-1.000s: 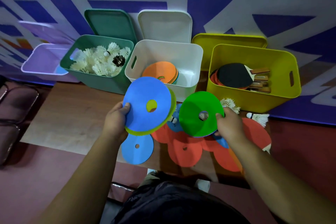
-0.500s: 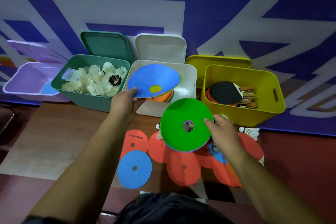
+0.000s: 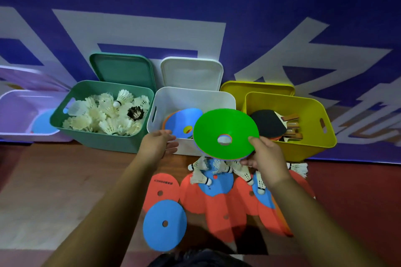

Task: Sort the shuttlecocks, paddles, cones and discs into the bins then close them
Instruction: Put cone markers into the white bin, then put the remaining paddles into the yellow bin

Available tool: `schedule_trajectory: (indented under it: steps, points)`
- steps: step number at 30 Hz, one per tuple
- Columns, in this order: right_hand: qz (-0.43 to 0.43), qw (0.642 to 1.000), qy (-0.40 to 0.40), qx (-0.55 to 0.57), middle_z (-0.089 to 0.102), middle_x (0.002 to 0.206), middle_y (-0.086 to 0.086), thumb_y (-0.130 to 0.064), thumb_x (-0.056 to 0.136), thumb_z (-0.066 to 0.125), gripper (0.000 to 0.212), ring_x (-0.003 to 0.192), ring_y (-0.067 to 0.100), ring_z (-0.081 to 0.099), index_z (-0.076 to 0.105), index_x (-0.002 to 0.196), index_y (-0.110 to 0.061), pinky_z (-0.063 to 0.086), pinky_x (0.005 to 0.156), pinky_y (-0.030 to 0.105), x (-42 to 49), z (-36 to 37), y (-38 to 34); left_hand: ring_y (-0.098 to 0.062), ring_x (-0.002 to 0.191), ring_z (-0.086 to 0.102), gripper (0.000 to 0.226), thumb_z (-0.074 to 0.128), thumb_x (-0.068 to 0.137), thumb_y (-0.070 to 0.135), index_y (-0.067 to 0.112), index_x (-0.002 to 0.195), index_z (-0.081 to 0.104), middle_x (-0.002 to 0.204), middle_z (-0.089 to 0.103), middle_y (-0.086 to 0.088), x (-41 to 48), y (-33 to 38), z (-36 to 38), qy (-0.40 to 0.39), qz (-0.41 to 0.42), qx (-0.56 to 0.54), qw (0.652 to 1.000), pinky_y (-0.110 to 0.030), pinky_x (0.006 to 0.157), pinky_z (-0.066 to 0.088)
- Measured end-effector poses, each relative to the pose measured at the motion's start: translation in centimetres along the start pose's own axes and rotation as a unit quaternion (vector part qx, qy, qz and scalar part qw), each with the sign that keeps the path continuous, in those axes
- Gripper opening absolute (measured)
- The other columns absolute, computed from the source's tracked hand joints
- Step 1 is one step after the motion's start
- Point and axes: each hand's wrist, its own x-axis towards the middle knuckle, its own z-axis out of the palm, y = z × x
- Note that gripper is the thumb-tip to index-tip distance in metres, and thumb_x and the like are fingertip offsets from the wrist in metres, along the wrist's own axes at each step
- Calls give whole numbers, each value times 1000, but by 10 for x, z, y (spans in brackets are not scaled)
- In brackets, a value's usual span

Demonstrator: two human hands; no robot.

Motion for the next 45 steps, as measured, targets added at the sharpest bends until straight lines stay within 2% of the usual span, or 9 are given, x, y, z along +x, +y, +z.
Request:
schedule_trajectory:
  steps: [5, 9, 11, 16, 20, 25, 32, 35, 45]
  points:
    - [0, 1000, -19, 4, 72, 96, 22, -15, 106, 59, 15, 68, 28, 71, 69, 109, -5, 64, 71, 45, 16, 44, -11, -27, 81, 74, 15, 64, 99, 7, 6, 113, 69, 101, 75, -13, -7, -9, -24, -16, -5, 37, 999, -34, 68, 62]
    - [41, 996, -17, 71, 69, 83, 15, -14, 106, 58, 10, 65, 23, 70, 65, 105, -7, 65, 69, 41, 27, 89, -23, -14, 52, 59, 21, 72, 86, 11, 10, 106, 67, 81, 66, -4, -19, -10, -38, -87, -36, 45, 995, -27, 53, 46]
    - [56, 994, -21, 90, 69, 81, 13, -13, 106, 56, 10, 61, 19, 70, 64, 102, -8, 64, 67, 39, 33, 110, -26, -13, 51, 55, 17, 69, 90, 9, 9, 107, 66, 80, 66, -5, -23, -9, -44, -81, -38, 38, 995, -27, 55, 43]
    - [70, 989, -100, 82, 75, 102, 18, -11, 108, 54, 13, 82, 24, 79, 63, 114, -5, 66, 73, 34, 38, 139, -18, -16, 61, 62, 13, 62, 99, 9, 6, 109, 69, 88, 74, -7, -23, -6, -60, -51, -28, 68, 996, -36, 70, 51]
    - [99, 984, -147, 28, 77, 113, 20, -14, 107, 57, 28, 96, 29, 80, 57, 133, -3, 65, 77, 37, 32, 139, -5, -18, 67, 64, 14, 63, 98, 11, 8, 109, 71, 91, 76, -7, -18, -7, -68, -50, -29, 82, 995, -35, 70, 53]
    - [111, 987, -107, -32, 81, 103, 14, -19, 106, 60, 21, 91, 33, 79, 68, 121, -8, 64, 75, 39, 14, 120, 10, -16, 65, 64, 14, 63, 100, 11, 8, 110, 71, 95, 75, -9, -15, -10, -58, -75, -52, 81, 993, -32, 66, 53]
    - [114, 991, -56, -32, 77, 89, 12, -12, 104, 53, 21, 64, 21, 68, 69, 117, -6, 53, 58, 33, -7, 80, 30, -18, 69, 62, 15, 60, 100, 8, 7, 112, 69, 94, 71, -9, -15, -17, -11, -157, -72, 134, 976, -29, 64, 53]
    - [123, 992, -19, -33, 76, 84, 10, -10, 104, 52, 22, 60, 20, 66, 70, 115, -6, 52, 54, 30, -11, 58, 37, -16, 61, 59, 16, 58, 101, 5, 4, 114, 67, 85, 68, -8, -16, -23, 13, -195, -84, 152, 965, -26, 58, 51]
    - [138, 987, 83, 0, 74, 82, 10, -9, 102, 53, 18, 59, 18, 64, 70, 107, -11, 51, 54, 28, -23, -27, 85, -17, 62, 64, 15, 62, 97, 5, 5, 109, 72, 86, 74, -10, -25, -52, 67, -259, -85, 247, 930, -26, 59, 52]
